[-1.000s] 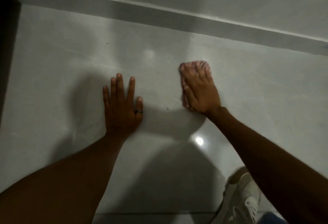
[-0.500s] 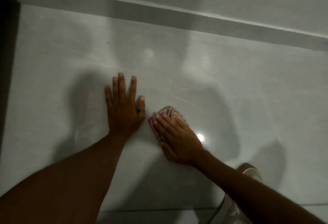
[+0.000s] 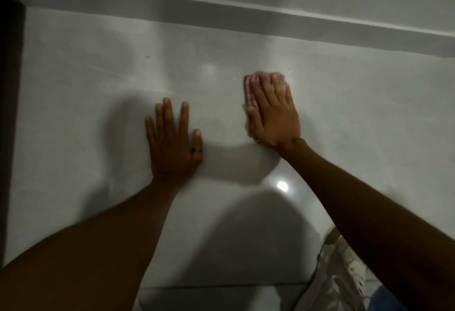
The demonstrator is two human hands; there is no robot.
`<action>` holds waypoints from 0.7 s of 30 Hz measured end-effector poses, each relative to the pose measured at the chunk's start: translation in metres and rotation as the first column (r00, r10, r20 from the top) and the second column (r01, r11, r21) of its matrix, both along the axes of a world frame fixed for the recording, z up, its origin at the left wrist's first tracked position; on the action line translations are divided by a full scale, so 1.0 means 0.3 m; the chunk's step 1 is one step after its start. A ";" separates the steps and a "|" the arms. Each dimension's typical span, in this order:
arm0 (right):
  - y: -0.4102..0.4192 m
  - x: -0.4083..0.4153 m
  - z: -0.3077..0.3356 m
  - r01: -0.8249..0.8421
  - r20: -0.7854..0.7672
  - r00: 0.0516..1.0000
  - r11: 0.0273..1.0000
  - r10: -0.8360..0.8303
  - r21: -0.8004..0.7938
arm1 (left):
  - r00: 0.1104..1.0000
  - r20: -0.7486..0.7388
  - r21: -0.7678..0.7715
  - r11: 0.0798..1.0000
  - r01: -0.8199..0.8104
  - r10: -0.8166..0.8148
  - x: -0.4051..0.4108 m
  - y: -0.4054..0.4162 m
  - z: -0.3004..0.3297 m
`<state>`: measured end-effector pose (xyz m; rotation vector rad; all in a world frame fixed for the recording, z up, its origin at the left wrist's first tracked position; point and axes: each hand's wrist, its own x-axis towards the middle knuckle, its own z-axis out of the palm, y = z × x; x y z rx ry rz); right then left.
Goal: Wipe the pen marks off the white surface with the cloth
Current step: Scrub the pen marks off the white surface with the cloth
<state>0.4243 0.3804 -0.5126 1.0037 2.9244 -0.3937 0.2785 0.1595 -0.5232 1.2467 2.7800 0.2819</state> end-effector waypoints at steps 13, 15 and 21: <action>-0.048 -0.434 0.047 -0.617 -0.031 0.787 0.783 0.617 -0.085 | 0.993 -0.119 0.012 1.000 0.009 -0.007 -0.002 0.001 -0.032; -0.043 -0.396 0.046 -0.261 -0.055 0.965 0.958 0.256 -0.117 | 0.994 -0.106 0.004 1.000 0.004 -0.003 -0.005 -0.003 -0.031; -0.083 -0.115 0.028 -0.258 -0.074 0.964 0.965 0.255 -0.041 | 0.997 -0.076 -0.002 1.000 0.003 -0.004 -0.002 0.001 -0.029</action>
